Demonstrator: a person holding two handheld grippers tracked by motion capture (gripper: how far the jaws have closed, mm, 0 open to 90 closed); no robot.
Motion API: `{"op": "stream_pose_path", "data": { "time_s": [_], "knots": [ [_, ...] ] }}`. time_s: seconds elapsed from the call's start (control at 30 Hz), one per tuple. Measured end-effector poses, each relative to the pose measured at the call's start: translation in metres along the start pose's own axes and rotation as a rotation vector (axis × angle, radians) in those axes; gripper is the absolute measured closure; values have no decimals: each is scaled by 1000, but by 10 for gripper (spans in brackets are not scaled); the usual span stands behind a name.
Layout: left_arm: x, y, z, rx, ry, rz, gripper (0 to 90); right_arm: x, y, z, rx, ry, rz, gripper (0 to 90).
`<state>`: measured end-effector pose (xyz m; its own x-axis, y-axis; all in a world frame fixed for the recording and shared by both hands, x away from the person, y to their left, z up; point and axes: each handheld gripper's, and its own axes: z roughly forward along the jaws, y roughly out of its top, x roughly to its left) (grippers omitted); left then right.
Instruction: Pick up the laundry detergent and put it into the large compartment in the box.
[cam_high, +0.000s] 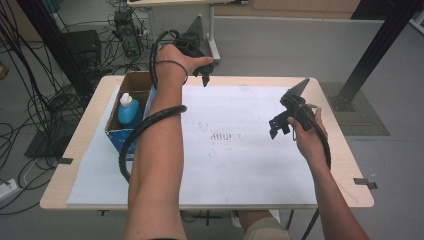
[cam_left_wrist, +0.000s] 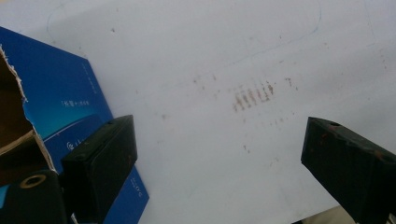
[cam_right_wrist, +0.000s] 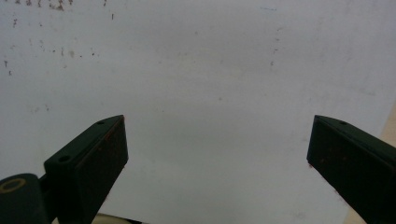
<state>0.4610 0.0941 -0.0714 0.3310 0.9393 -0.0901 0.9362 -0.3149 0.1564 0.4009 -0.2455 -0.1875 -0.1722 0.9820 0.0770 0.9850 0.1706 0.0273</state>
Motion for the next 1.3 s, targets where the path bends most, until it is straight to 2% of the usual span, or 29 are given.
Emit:
{"op": "stream_pose_path", "data": {
  "time_s": [0.67, 1.3],
  "knots": [
    [-6, 5, 2, 2, 0, 10, 109, -6, 0, 1, -3, 6, 8, 53],
    [-8, 3, 2, 7, 9, 23, 112, -5, -1, 3, -9, 14, 8, 53]
  ]
}}
